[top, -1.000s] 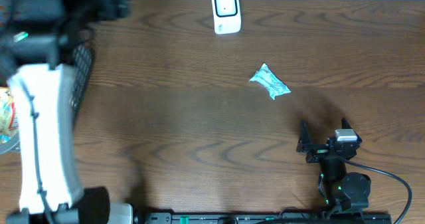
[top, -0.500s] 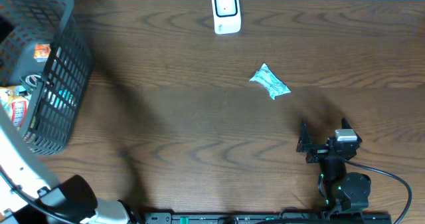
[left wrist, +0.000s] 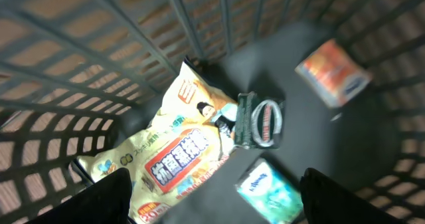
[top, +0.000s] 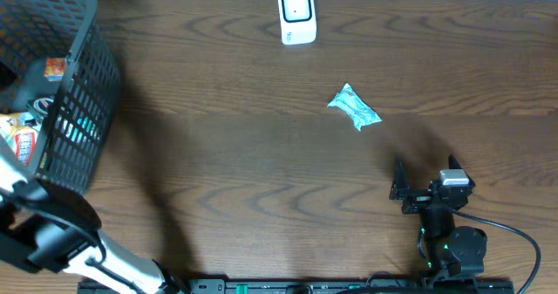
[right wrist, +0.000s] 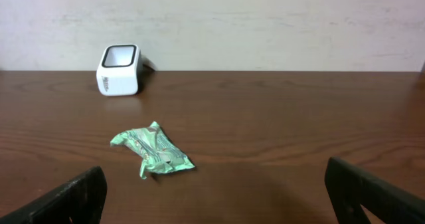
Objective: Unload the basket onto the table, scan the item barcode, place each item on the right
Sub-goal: 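Move the left gripper back over the grey basket, then grasp the yellow snack bag in the basket with the left gripper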
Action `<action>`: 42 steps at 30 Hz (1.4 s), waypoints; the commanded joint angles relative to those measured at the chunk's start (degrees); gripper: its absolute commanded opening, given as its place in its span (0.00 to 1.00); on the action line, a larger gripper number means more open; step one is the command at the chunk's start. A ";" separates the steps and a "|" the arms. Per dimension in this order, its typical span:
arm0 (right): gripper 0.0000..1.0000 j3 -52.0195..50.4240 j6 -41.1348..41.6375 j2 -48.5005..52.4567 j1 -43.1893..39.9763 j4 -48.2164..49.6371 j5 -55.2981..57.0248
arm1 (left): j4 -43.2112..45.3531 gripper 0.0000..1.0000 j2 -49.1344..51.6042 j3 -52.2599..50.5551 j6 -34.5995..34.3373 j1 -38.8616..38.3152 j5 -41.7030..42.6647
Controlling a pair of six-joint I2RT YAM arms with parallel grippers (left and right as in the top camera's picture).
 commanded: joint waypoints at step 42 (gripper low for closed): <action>0.99 -0.09 0.17 -0.33 -0.37 -0.24 -0.20 | 1.49 0.79 16.98 -11.96 14.91 0.15 -10.27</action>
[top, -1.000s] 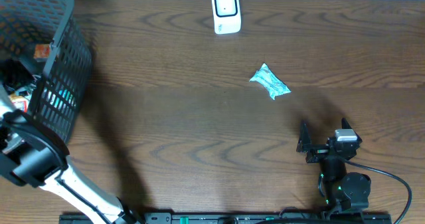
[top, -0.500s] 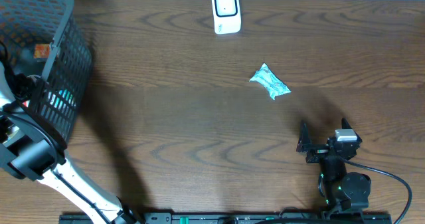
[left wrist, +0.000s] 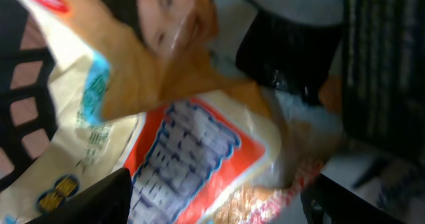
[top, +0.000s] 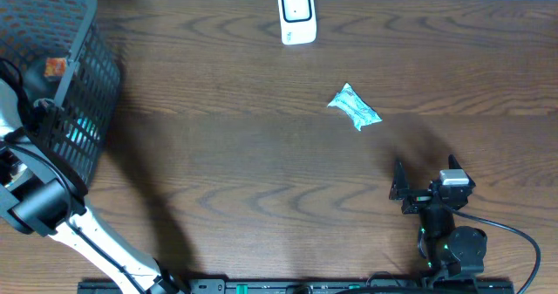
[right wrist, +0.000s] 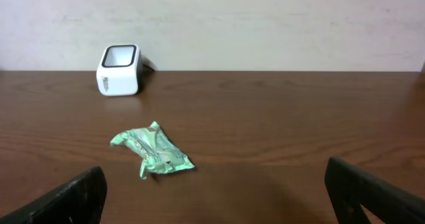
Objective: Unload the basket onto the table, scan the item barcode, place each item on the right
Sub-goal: 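Grasp the yellow snack bag in the basket with the left gripper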
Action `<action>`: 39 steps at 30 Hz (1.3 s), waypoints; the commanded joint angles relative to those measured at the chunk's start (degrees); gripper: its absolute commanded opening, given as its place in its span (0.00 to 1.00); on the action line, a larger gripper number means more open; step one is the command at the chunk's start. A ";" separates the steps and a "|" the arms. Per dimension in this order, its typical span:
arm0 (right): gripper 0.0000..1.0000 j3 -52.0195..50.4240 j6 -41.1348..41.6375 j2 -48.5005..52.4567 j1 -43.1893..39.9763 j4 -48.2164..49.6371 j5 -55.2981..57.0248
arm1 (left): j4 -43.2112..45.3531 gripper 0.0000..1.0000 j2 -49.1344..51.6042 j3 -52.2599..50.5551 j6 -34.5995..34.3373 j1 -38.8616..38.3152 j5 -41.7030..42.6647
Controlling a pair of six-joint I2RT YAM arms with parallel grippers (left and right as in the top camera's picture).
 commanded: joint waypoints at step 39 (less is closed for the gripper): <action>0.99 -0.09 0.17 -0.33 -0.37 -0.24 -0.17 | 10.47 0.07 -5.77 -7.82 -1.14 3.85 17.00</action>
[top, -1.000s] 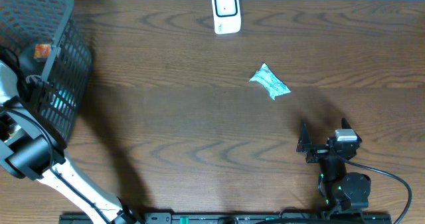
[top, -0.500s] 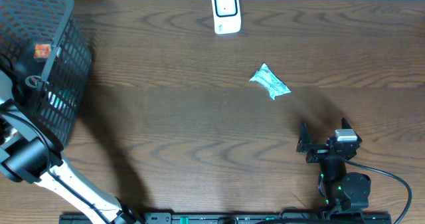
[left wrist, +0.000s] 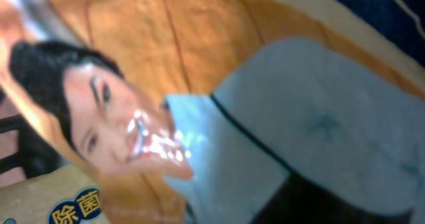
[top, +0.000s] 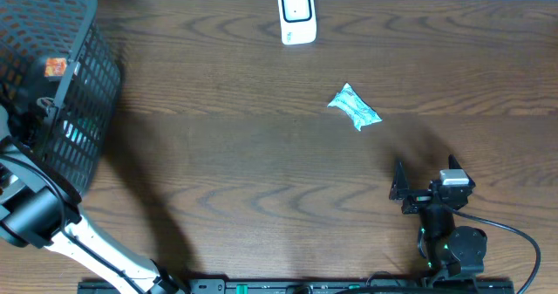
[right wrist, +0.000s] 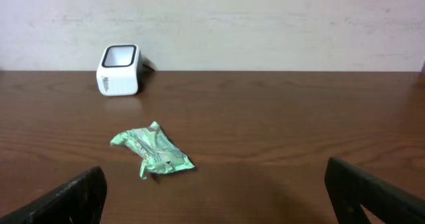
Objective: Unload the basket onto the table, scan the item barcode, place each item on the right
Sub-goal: 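Grasp the yellow snack bag in the basket with the left gripper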
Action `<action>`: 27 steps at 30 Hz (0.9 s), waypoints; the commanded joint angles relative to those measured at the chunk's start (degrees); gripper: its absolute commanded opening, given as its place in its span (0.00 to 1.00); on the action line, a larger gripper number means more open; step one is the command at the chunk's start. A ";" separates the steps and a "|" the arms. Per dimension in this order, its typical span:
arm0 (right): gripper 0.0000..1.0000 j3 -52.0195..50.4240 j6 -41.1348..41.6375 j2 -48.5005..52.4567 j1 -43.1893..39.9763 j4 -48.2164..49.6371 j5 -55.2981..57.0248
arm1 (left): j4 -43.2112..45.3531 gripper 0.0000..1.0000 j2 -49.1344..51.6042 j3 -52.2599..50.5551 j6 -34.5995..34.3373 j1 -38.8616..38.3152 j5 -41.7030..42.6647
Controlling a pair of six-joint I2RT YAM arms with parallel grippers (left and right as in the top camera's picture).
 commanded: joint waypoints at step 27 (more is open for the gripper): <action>0.99 -0.09 0.17 -0.33 -0.37 -0.24 -0.15 | 3.89 0.07 -38.91 -1.31 -15.28 -0.50 56.02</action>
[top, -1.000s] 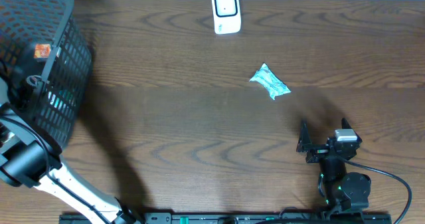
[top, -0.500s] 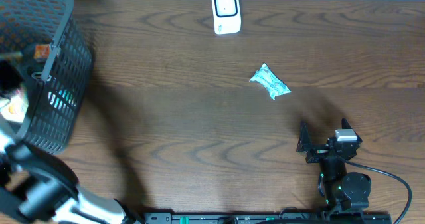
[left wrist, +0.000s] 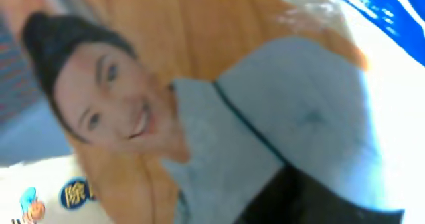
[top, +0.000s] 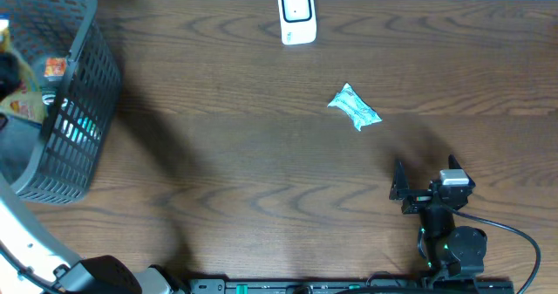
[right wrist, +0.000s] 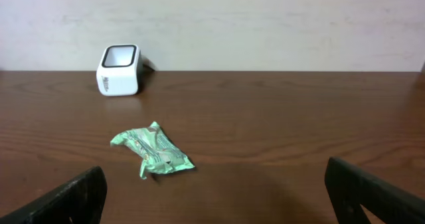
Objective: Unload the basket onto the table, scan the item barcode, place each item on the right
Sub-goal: 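Grasp the yellow snack bag in the basket with the left gripper, then lift the yellow snack bag and carry it toward the scanner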
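Note:
A yellow-orange snack pack printed with a face fills the left wrist view, pressed close to the camera; my left gripper's fingers are hidden behind it. From overhead the pack shows at the far left edge over the grey basket, with the dark left gripper on it. The white barcode scanner stands at the table's back edge, also seen as the scanner from the right wrist. My right gripper rests open near the front of the table, nothing between its fingers.
A crumpled green wrapper lies on the table between the scanner and the right arm, the same wrapper ahead of the right gripper. The basket still holds a small orange packet and a teal pack.
The left gripper and the snack pack now sit higher, at the basket's top left. Behind the pack, dark basket has given way to a pale background. The right arm is unchanged.
My left gripper hung open above the packs in the basket. It was then down close over the yellow snack pack, then pressed right against it inside the basket. Now the pack is up with the gripper at the basket's top. The right arm stayed still.

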Action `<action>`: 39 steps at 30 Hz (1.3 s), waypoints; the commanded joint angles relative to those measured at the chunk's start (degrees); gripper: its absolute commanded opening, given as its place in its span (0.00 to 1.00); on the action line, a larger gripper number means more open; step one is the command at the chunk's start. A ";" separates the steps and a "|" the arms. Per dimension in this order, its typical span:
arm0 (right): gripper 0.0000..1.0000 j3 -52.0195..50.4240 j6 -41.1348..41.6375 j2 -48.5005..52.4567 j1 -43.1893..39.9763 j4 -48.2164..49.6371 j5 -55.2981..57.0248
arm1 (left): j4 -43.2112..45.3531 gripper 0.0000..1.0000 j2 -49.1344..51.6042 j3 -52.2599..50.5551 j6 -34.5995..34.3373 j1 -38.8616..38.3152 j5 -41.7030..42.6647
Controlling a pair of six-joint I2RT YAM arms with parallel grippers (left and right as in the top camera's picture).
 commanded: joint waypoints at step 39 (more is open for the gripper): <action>0.99 -0.09 0.17 -0.33 -0.37 -0.24 -0.17 | 14.19 0.07 -12.50 0.81 -13.73 -14.97 22.93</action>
